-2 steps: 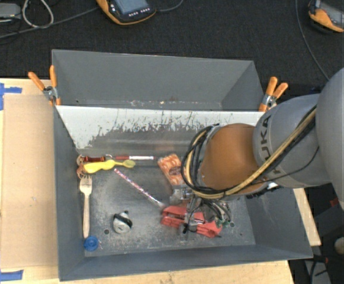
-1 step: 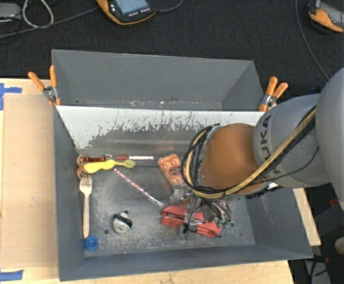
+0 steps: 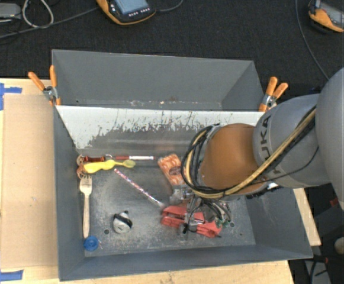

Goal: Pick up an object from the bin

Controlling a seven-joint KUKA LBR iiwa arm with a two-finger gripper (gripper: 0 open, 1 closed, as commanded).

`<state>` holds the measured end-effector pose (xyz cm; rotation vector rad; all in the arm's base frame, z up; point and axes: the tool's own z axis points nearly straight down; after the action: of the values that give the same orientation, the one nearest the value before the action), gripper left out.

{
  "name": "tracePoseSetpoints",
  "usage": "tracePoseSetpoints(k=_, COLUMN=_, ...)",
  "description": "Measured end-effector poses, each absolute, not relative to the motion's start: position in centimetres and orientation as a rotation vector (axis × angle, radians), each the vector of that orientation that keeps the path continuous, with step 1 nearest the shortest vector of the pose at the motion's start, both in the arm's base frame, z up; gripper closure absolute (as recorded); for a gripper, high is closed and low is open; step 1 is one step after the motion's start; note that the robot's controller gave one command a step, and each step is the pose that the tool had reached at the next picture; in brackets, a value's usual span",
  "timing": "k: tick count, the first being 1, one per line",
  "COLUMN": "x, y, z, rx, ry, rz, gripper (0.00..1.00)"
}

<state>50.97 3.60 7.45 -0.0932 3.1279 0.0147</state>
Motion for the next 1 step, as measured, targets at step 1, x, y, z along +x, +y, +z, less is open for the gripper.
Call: tracePoseSetpoints(k=1, x=55.39, y=2.74, z=7.34, rx=-0.356, ry=3.111, rz=0.018, gripper=1.00)
